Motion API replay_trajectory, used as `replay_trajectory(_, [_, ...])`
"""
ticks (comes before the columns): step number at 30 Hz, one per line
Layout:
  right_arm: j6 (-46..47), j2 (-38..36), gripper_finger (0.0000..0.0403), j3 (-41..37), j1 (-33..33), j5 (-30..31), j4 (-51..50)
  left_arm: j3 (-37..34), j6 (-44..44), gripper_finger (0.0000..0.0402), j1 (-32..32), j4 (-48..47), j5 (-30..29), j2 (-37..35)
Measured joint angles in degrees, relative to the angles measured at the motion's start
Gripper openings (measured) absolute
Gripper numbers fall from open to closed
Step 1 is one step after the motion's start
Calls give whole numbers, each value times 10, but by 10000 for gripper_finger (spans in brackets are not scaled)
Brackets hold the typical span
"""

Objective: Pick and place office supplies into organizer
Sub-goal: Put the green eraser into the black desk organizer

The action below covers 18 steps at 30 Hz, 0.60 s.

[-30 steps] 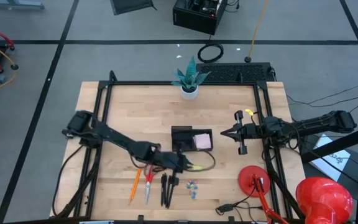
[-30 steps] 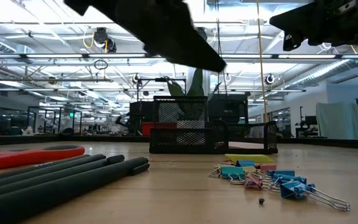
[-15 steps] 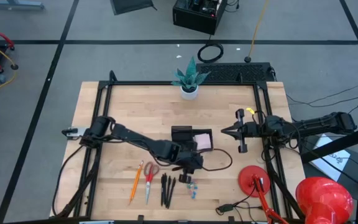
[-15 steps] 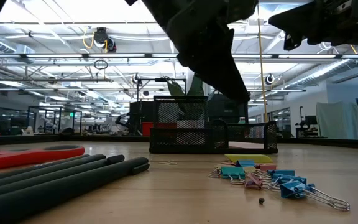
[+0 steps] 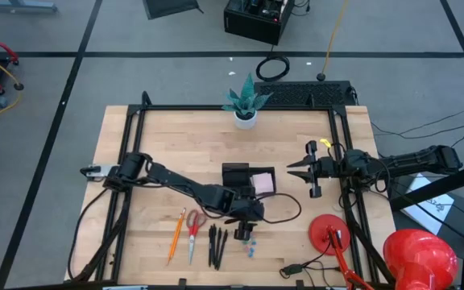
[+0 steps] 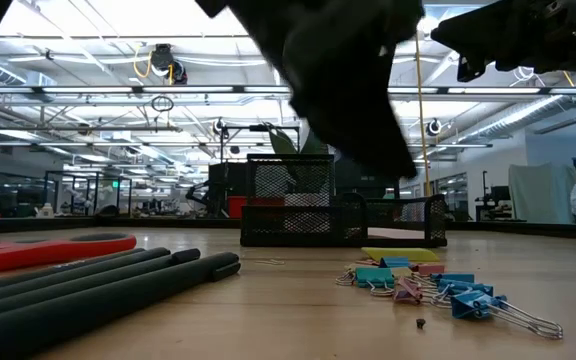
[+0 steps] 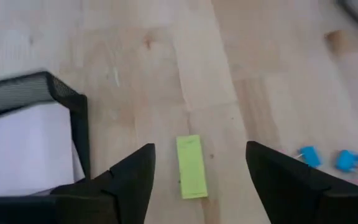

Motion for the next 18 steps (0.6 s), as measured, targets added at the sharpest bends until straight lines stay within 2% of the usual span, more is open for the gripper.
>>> replay_trajectory(9, [4, -1, 86, 0, 1, 0, 3, -1, 0, 260, 5, 20, 6, 43])
replay_trajectory(18, [1, -2, 85, 0, 1, 0, 2, -11, -12, 260, 21, 16, 29, 45])
